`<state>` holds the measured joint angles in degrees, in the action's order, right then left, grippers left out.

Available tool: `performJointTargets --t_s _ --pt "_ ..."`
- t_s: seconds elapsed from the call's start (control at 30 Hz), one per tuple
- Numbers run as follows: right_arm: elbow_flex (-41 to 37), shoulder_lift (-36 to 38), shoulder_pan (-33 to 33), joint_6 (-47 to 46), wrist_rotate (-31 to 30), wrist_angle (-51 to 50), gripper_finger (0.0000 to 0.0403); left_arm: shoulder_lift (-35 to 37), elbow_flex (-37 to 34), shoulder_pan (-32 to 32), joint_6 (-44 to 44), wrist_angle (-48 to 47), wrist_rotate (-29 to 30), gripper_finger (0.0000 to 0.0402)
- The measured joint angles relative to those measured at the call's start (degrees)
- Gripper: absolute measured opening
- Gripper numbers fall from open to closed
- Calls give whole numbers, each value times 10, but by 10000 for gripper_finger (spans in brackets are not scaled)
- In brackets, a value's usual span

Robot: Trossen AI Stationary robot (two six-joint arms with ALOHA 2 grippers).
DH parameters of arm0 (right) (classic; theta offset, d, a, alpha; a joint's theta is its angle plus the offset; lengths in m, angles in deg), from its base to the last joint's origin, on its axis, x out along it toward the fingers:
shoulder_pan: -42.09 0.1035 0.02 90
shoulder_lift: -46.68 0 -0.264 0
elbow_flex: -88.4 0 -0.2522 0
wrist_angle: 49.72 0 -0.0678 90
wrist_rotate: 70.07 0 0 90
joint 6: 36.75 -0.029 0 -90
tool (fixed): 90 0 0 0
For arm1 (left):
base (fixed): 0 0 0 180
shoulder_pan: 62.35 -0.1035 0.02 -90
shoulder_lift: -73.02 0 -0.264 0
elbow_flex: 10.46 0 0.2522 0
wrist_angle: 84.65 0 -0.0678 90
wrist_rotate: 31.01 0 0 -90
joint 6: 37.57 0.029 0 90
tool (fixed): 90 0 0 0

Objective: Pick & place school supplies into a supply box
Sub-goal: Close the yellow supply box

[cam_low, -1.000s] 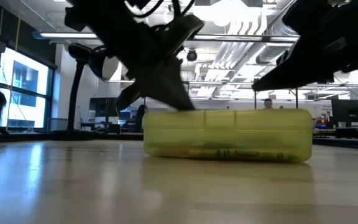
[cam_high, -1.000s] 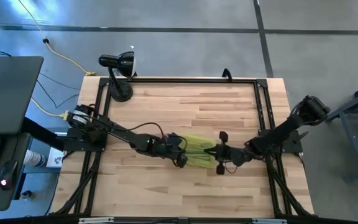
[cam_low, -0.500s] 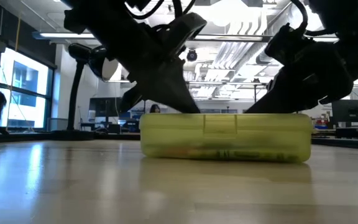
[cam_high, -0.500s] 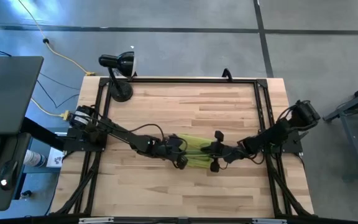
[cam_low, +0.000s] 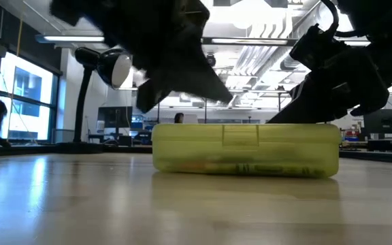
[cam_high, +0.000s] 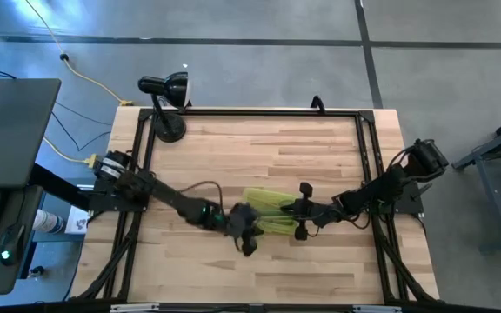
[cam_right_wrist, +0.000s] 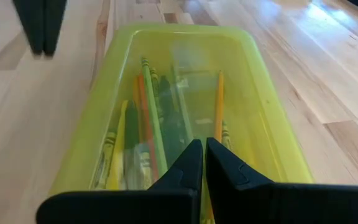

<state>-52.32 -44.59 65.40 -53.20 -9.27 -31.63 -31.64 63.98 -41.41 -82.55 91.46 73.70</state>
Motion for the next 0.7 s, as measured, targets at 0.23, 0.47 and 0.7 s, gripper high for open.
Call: performJointTargets --t_s 0.23,0.47,0.7 --pt "-1 0 0 0 -5 2 0 -33 3 68 21 11 128 9" --pt "-1 0 0 5 -16 1 0 -69 66 96 100 -21 194 9" --pt "-1 0 -1 19 -17 4 0 -156 223 85 113 -237 195 9"
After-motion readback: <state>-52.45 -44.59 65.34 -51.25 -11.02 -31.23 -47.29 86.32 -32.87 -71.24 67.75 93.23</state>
